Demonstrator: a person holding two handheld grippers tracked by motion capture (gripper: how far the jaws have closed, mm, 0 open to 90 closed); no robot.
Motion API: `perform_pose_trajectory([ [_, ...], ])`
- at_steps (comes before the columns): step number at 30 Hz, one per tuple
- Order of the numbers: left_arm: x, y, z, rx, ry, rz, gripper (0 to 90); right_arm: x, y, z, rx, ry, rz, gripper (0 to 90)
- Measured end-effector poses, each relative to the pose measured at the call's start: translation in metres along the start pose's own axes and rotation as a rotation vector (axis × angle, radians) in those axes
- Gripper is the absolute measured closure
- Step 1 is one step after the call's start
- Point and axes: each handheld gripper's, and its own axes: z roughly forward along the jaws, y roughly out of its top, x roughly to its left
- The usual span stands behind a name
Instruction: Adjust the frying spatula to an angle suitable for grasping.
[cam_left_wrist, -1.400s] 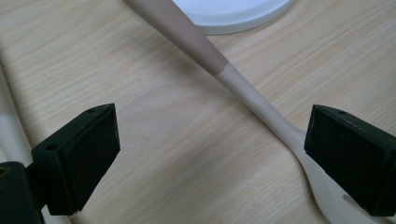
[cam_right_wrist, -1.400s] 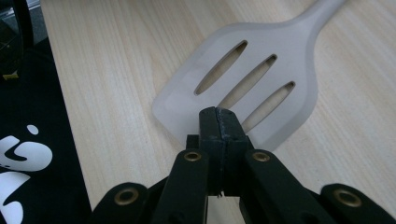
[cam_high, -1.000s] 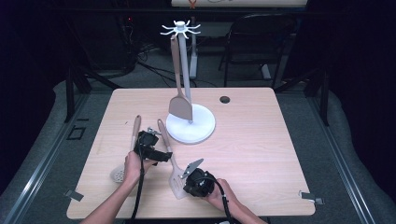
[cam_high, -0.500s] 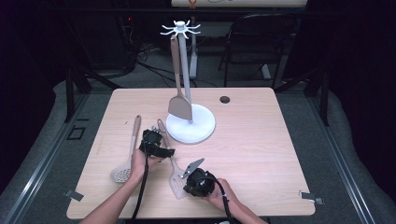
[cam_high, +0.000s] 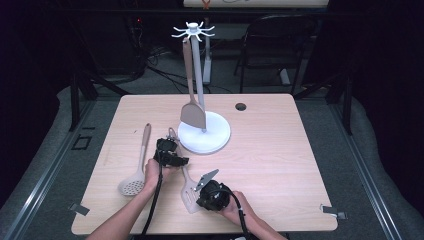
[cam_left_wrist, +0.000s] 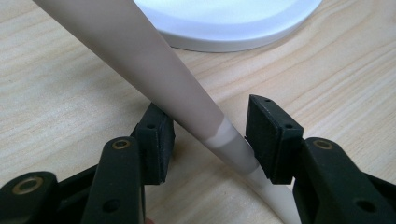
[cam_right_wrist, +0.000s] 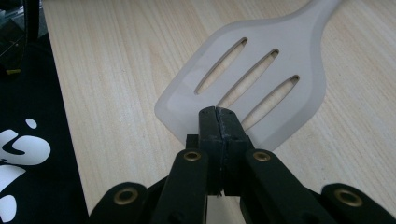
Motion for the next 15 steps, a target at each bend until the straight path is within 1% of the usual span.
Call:
perform_pose_trajectory([
  [1, 0.001, 0.0, 0.0, -0.002, -0.009, -0.011, 52.7, 0.0, 0.0, 0.0, -0.002, -0.001, -0.002, 90.0],
  [3, 0.002, -0.001, -0.002, -0.004, -0.02, -0.019, 53.4, 0.0, 0.0, 0.0, -0.003, -0.001, -0.005, 90.0],
  [7, 0.004, -0.003, -0.006, -0.029, -0.053, -0.047, 55.8, 0.0, 0.0, 0.0, -0.002, -0.001, -0.007, 90.0],
  [15, 0.004, -0.006, -0.023, -0.105, -0.113, -0.081, 61.7, 0.0, 0.0, -0.001, 0.001, 0.005, -0.004, 90.0],
])
